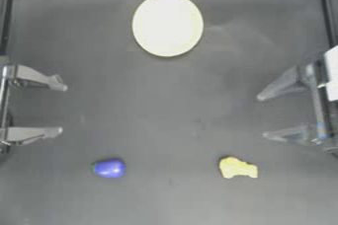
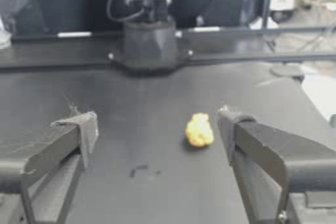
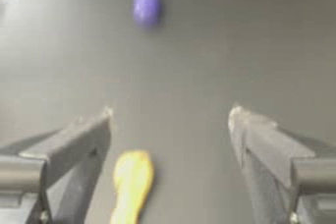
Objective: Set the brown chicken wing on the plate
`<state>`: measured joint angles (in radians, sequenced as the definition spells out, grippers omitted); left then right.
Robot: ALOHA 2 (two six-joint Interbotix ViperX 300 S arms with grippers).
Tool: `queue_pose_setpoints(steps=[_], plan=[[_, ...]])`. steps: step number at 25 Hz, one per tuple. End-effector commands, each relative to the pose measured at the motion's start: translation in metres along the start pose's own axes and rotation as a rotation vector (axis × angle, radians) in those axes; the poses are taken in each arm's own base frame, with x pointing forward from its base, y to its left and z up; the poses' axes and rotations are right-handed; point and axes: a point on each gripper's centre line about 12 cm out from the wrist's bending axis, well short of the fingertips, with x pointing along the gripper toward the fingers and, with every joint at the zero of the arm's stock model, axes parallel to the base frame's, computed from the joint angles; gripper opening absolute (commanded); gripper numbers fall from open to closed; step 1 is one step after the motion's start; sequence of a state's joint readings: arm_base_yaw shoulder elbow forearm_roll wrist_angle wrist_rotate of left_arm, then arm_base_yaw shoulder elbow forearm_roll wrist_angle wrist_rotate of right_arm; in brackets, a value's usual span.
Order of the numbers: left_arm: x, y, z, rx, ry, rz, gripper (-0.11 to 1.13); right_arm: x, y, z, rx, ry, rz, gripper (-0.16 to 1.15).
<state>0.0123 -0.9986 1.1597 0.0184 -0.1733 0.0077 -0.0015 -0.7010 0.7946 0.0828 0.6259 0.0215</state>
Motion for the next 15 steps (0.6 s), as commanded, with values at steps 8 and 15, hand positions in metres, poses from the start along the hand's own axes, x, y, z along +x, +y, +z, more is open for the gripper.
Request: queue_pose_setpoints(steps=[8, 15], plan=[[-0.001, 0.004, 0.01, -0.004, -0.03, 0.02, 1.02, 0.028, 0.027, 0.016, -0.015, 0.293, -0.065, 0.99], [-0.004, 0.005, 0.012, -0.002, -0.025, 0.024, 1.02, 0.05, 0.046, -0.001, 0.008, 0.364, -0.12, 0.99]])
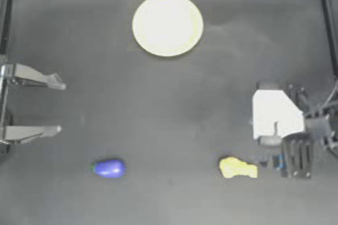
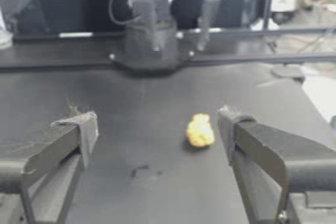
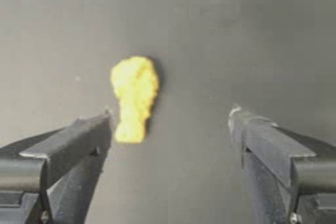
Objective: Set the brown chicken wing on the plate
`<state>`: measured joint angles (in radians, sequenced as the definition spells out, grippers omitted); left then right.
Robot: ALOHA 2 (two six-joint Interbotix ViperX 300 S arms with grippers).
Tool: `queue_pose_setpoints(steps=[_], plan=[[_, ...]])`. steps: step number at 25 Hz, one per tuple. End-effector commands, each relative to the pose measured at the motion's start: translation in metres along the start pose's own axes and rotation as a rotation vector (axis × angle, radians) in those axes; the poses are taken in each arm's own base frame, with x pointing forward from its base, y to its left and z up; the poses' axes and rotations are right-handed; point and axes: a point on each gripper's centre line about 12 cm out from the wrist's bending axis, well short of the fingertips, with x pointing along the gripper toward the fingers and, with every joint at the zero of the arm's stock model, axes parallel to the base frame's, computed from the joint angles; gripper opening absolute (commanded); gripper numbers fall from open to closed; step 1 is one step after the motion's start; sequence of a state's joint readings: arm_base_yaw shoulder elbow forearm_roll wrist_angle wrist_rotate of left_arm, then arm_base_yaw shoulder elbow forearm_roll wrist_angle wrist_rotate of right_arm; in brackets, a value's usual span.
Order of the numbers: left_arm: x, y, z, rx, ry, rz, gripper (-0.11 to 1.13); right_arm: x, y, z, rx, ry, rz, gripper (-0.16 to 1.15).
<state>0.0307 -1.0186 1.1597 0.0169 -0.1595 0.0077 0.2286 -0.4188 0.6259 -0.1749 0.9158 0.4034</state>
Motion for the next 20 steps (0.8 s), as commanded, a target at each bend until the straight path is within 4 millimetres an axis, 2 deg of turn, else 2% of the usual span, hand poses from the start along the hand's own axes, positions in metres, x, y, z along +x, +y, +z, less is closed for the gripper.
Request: queue_pose_setpoints(steps=[1, 20], plan=[[-0.001, 0.001, 0.01, -0.001, -0.017, 0.007, 1.02, 0.004, 0.008, 0.002, 0.009, 0.004, -0.007, 0.99], [-0.002, 0.001, 0.008, -0.004, -0.011, 0.007, 1.02, 0.08, 0.02, -0.02, 0.027, 0.116, -0.022, 1.0]])
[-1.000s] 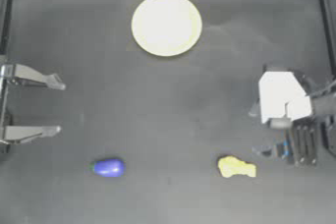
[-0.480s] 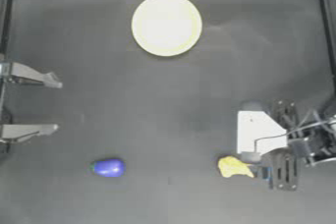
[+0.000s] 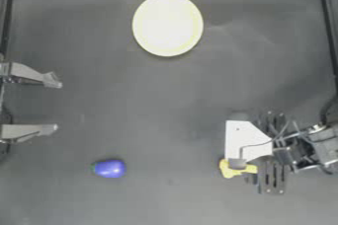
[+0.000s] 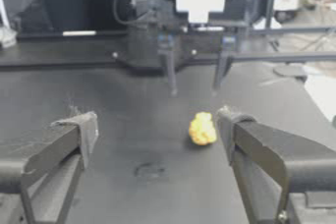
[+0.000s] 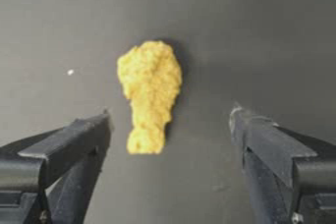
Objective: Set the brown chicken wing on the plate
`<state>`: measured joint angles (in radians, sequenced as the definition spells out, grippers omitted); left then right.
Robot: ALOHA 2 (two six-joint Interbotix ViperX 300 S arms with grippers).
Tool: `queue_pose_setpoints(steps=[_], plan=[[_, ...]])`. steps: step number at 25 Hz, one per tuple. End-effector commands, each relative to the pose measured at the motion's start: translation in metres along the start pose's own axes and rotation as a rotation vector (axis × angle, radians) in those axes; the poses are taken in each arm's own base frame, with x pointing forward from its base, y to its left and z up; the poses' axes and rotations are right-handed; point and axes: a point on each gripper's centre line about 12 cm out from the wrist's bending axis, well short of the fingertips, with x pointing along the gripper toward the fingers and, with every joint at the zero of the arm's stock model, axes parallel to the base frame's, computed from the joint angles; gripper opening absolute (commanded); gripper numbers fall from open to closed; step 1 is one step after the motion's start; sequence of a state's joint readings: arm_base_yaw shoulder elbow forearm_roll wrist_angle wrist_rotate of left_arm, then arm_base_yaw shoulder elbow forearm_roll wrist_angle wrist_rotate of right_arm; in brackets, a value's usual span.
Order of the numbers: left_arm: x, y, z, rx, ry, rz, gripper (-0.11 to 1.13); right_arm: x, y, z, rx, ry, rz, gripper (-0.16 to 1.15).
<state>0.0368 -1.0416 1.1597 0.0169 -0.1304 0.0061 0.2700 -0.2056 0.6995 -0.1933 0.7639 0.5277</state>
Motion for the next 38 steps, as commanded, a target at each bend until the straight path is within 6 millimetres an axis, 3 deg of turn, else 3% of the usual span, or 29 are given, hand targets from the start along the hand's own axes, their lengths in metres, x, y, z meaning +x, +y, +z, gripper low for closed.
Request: queue_pose_setpoints(steps=[1, 29, 35, 38], plan=[[0.001, 0.0, 0.008, -0.003, -0.02, 0.001, 1.02, 0.006, 0.001, 0.002, -0.013, 0.0, -0.007, 1.0], [0.001, 0.0, 0.008, -0.006, -0.02, 0.001, 1.02, 0.063, 0.011, -0.002, -0.006, 0.019, 0.01, 1.0], [0.001, 0.0, 0.01, -0.005, -0.025, 0.001, 1.02, 0.07, 0.012, -0.005, -0.014, 0.049, -0.002, 0.93], [0.001, 0.0, 0.01, -0.006, -0.025, 0.001, 1.02, 0.074, 0.013, -0.006, -0.022, 0.074, -0.016, 0.79]])
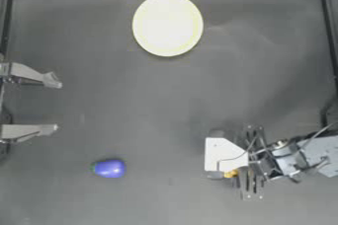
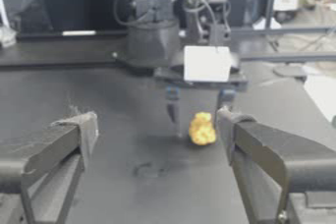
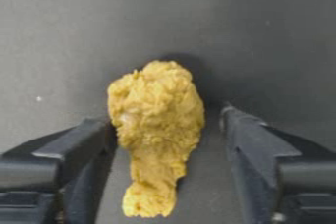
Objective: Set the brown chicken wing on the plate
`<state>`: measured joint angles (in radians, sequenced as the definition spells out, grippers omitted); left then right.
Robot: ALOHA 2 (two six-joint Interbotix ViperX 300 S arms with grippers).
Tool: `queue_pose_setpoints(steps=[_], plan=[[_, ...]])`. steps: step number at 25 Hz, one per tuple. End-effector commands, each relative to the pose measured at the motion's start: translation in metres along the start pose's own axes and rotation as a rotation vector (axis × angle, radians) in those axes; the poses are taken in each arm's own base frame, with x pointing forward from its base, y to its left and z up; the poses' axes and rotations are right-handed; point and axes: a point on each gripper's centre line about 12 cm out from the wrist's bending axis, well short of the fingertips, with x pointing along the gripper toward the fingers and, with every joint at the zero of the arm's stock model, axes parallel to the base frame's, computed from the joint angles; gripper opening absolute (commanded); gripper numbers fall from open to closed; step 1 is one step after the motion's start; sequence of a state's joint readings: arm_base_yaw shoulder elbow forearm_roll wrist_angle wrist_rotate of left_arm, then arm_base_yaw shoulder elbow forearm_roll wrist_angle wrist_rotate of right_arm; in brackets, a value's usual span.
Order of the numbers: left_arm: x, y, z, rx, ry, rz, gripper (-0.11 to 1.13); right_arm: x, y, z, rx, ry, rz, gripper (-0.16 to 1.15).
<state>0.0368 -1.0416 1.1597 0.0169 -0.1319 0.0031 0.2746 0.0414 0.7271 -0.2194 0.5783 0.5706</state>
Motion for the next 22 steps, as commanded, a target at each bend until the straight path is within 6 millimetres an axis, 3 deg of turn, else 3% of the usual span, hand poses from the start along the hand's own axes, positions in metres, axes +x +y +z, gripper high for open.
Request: queue_pose_setpoints(steps=[1, 4, 6, 11, 15, 22], plan=[[0.001, 0.0, 0.009, -0.003, -0.023, 0.001, 1.02, -0.006, 0.005, 0.008, -0.012, -0.007, -0.004, 0.7], [0.002, 0.0, 0.01, -0.003, -0.023, 0.001, 1.02, -0.009, 0.007, 0.01, -0.026, 0.016, -0.022, 0.34], [0.001, 0.001, 0.009, -0.003, -0.023, 0.004, 1.02, -0.012, 0.01, 0.011, -0.039, 0.021, -0.027, 0.21], [0.002, 0.001, 0.008, -0.003, -0.02, 0.004, 1.02, -0.022, 0.01, 0.015, -0.038, -0.003, -0.033, 0.19], [0.002, 0.001, 0.008, -0.006, -0.02, 0.004, 1.02, -0.046, 0.003, 0.024, -0.025, -0.09, -0.014, 0.12], [0.001, 0.001, 0.006, -0.004, -0.015, 0.003, 1.02, -0.083, -0.042, 0.048, 0.043, -0.291, -0.005, 0.06]])
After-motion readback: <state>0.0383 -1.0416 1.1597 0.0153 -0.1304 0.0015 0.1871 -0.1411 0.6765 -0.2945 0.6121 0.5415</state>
